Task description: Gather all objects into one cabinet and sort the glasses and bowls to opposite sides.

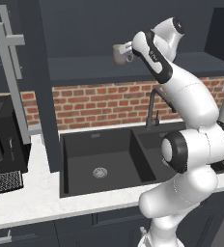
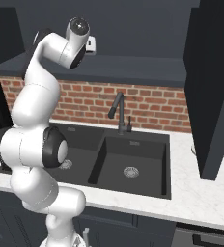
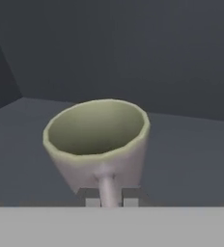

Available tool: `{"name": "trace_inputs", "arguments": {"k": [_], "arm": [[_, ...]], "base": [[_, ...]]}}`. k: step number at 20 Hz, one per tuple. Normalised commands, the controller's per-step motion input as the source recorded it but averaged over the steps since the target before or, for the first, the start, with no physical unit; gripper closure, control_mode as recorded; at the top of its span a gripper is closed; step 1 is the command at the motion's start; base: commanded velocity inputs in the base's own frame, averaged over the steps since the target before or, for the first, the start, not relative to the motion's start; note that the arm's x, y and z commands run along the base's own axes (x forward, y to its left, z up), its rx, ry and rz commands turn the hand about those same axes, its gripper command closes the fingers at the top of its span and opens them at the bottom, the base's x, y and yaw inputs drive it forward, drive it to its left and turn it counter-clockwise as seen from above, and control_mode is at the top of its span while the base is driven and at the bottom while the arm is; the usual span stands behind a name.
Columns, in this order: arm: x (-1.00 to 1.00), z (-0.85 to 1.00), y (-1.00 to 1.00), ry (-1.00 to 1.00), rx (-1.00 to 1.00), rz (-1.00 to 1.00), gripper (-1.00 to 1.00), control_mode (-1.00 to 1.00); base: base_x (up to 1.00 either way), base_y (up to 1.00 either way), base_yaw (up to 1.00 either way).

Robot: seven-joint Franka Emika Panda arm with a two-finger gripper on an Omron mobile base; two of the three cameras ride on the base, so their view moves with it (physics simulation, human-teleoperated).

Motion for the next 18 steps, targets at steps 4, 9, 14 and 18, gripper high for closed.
{"name": "trace_inputs", "arguments": {"k": [4,9,14,18], "arm": [[0.09,-0.24,0.07,0.0,0.0,0.04,1.0,-1.0],[0.02,-0.16,0.1,0.0,0.0,0.04,1.0,-1.0],[-0.08,0.73,-0.04,0.05,0.07,0.0,1.0,-1.0],[-0.81,0.68,-0.39,0.01,0.05,0.0,1.0,-1.0]], "base": [[0.0,0.0,0.0],[0.0,0.0,0.0],[0.0,0.0,0.0],[0.0,0.0,0.0]]}}
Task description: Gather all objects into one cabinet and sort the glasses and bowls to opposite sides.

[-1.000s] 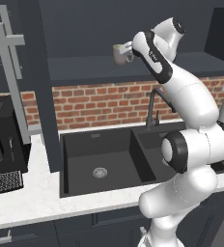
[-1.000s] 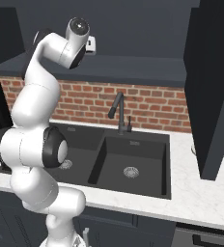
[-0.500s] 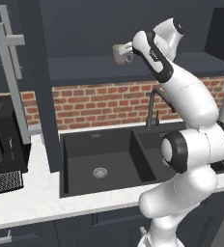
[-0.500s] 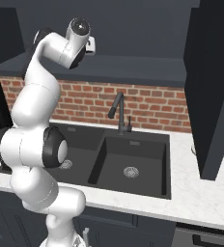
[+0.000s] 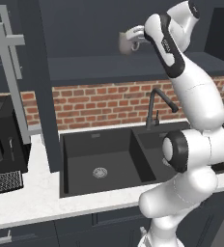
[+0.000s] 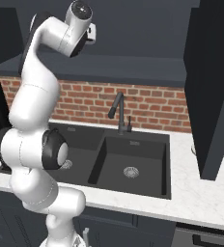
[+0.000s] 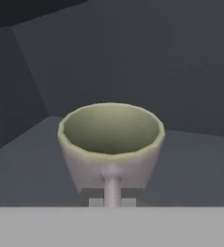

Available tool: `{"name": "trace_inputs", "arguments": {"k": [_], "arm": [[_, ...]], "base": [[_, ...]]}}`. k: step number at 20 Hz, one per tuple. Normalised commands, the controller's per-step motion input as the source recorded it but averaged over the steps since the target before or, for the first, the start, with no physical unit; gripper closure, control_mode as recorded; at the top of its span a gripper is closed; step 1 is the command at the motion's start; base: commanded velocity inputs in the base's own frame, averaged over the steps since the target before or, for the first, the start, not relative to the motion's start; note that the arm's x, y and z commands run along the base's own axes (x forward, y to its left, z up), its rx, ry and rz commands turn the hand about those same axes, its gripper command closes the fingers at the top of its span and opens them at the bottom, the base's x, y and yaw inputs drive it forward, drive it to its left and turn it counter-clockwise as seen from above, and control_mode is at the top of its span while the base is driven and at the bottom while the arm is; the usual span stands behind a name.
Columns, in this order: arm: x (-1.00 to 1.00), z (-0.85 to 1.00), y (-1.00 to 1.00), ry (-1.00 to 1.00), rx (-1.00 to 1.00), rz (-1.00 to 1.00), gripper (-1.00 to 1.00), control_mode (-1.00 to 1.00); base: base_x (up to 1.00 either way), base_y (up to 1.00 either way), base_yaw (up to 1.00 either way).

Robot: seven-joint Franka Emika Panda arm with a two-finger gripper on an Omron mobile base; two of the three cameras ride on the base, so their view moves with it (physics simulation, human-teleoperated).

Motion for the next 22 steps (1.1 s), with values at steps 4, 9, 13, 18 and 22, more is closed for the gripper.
{"name": "trace_inputs", "arguments": {"k": [4,9,13,18,22], "arm": [[-1.0,0.28,-0.56,-0.04,0.03,0.03,1.0,-1.0],[-1.0,0.24,-0.54,-0.1,0.08,0.04,1.0,-1.0],[-1.0,0.28,-0.4,-0.16,0.14,0.01,1.0,-1.0],[-1.0,0.4,-0.18,-0.09,0.11,0.0,1.0,-1.0],[-1.0,0.2,-0.19,-0.04,0.02,0.01,1.0,-1.0]], "base": [[0.0,0.0,0.0],[0.0,0.0,0.0],[0.0,0.0,0.0],[0.0,0.0,0.0],[0.0,0.0,0.0]]}}
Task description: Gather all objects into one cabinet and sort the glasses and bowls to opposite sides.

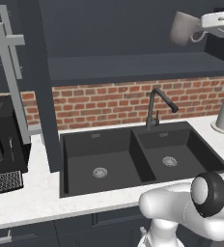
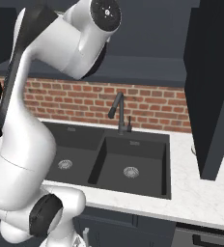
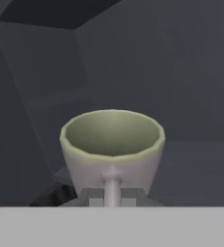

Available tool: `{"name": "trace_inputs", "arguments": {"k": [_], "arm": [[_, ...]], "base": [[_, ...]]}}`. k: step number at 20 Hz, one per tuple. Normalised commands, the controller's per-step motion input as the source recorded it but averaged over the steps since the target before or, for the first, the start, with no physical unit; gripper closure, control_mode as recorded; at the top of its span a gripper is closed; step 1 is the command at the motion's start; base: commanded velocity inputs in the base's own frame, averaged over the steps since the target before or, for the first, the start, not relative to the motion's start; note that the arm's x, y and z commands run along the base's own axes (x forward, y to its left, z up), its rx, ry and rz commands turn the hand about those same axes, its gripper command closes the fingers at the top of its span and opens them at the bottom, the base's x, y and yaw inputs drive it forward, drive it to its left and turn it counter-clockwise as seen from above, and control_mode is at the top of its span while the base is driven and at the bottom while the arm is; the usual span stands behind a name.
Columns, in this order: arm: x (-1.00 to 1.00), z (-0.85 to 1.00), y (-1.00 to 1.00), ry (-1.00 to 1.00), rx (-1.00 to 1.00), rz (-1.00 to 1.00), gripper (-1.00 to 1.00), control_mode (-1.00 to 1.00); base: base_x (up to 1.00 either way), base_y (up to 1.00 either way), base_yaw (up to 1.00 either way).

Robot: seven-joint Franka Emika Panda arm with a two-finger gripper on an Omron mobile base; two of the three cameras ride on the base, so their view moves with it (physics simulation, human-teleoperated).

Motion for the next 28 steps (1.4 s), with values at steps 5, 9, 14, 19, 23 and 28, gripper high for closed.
{"name": "trace_inputs", "arguments": {"k": [5,9,14,19,23,28], "arm": [[-1.0,0.03,-0.28,-0.04,0.0,0.06,1.0,-1.0],[-1.0,0.13,-0.33,0.0,0.0,0.07,1.0,-1.0],[-1.0,0.19,-0.21,0.0,-0.05,0.06,1.0,-1.0],[-1.0,0.0,-0.03,0.03,-0.22,0.16,1.0,-1.0],[-0.81,0.0,0.0,0.04,-0.26,0.21,1.0,-1.0],[0.0,0.0,0.0,0.0,0.0,0.01,1.0,-1.0]], "base": [[0.0,0.0,0.0],[0.0,0.0,0.0],[0.0,0.0,0.0],[0.0,0.0,0.0],[0.0,0.0,0.0],[0.0,0.0,0.0]]}}
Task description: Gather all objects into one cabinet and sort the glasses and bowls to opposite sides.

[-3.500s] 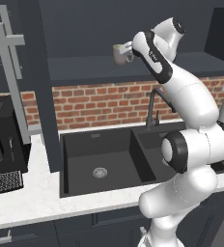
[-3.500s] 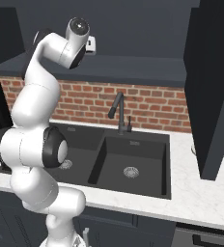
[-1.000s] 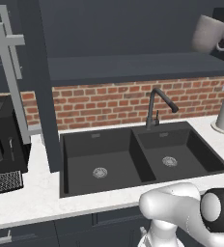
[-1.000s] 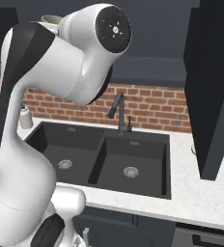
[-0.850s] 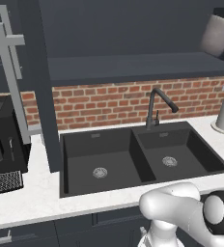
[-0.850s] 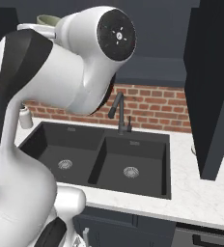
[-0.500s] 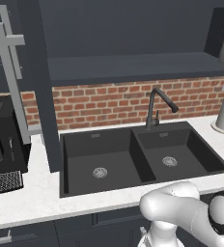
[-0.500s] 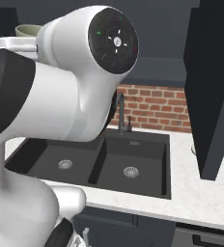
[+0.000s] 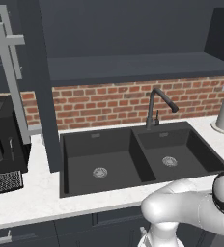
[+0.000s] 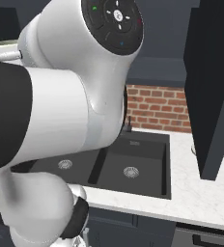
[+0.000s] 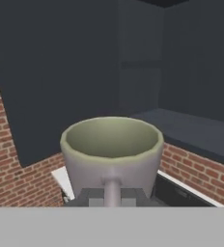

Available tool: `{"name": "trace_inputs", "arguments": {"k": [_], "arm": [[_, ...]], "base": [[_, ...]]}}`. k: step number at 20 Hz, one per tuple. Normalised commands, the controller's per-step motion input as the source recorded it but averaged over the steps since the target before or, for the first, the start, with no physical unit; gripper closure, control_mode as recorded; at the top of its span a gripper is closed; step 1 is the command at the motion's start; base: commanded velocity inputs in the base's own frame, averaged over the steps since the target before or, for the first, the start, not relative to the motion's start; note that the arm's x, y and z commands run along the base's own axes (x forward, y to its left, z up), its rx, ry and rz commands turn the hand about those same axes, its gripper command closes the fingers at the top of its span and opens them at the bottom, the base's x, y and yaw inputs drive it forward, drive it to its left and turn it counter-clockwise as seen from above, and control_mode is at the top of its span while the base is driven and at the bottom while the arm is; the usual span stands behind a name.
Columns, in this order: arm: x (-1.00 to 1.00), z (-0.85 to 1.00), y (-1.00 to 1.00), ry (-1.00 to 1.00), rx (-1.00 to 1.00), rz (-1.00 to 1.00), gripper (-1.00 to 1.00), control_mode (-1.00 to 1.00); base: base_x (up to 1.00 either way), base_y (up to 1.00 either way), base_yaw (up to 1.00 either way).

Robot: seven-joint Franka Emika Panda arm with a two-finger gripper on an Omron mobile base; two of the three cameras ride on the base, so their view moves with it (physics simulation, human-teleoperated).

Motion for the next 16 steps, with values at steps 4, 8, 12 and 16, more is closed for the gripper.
{"name": "trace_inputs", "arguments": {"k": [4,8,12,16], "arm": [[0.0,0.0,0.0,0.0,0.0,0.0,1.0,-1.0],[0.0,0.0,0.0,0.0,0.0,0.0,1.0,-1.0],[0.0,0.0,0.0,0.0,0.0,0.0,1.0,-1.0],[0.0,-0.01,0.0,0.0,0.0,0.0,1.0,-1.0]], "base": [[0.0,0.0,0.0],[0.0,0.0,0.0],[0.0,0.0,0.0],[0.0,0.0,0.0]]}}
